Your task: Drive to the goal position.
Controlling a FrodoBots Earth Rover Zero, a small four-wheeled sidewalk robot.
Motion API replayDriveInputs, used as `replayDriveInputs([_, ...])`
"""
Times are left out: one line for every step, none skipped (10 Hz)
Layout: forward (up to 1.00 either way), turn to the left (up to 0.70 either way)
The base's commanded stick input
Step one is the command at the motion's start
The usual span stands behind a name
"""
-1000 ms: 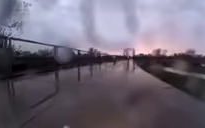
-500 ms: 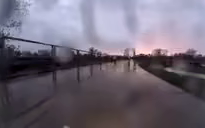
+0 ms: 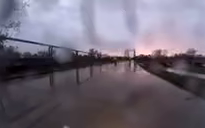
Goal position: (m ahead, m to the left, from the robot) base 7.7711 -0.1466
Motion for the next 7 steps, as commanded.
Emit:
replayDriveInputs([0.70, 0.00])
replayDriveInputs([0.70, 0.00])
replayDriveInputs([0.70, 0.00])
replayDriveInputs([0.70, 0.00])
replayDriveInputs([0.70, 0.00])
replayDriveInputs([0.70, 0.00])
replayDriveInputs([0.70, 0.00])
